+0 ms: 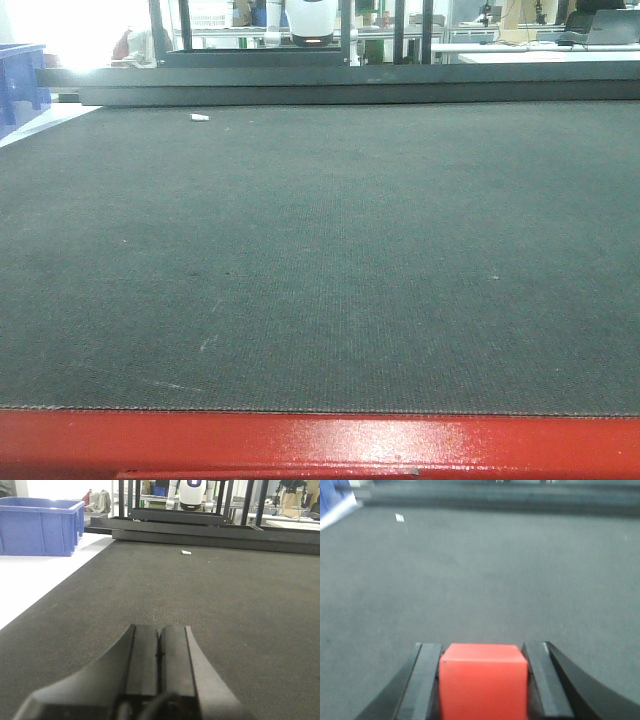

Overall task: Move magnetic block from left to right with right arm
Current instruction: 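Drive the base away from the table holding the cube in the right gripper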

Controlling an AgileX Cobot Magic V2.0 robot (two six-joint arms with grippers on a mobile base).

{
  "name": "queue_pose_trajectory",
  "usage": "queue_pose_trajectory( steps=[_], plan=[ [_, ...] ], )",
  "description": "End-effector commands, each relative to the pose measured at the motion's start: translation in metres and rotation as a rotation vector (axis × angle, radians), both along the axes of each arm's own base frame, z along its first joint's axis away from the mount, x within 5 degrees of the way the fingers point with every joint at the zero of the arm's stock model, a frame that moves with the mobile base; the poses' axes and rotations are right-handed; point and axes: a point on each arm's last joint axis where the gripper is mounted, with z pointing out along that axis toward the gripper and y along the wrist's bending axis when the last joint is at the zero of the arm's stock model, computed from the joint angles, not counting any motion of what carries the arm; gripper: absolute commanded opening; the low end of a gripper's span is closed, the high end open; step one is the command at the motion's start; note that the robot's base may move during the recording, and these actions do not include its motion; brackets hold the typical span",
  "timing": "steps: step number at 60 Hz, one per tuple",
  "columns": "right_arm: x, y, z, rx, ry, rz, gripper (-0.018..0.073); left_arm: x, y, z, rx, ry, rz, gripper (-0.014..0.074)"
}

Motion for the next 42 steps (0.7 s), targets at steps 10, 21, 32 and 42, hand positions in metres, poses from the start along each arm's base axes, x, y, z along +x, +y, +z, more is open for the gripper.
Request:
queue_pose_trajectory(
  steps=[10,21,32,42],
  plan=[
    [0.0,0.0006,0.0177,0.005,-0.127,0.01,0.0141,-0.0015,-0.0001,0.006,-0.012,-0.096,-0.004,-0.0116],
    [0.0,0.0006,0.0177,0.005,-0.127,0.01,0.0141,-0.0015,-0.0001,0.006,-0.012,-0.096,-0.004,-0.0116],
    [0.0,0.0006,0.0177,0.005,-0.127,0.01,0.0141,-0.0015,-0.0001,0.006,-0.012,-0.096,-0.004,-0.0116],
    [0.0,0.0006,0.0177,0.005,-0.127,0.01,0.0141,-0.0015,-0.0001,0.006,-0.012,-0.096,-0.004,-0.0116]
  ],
)
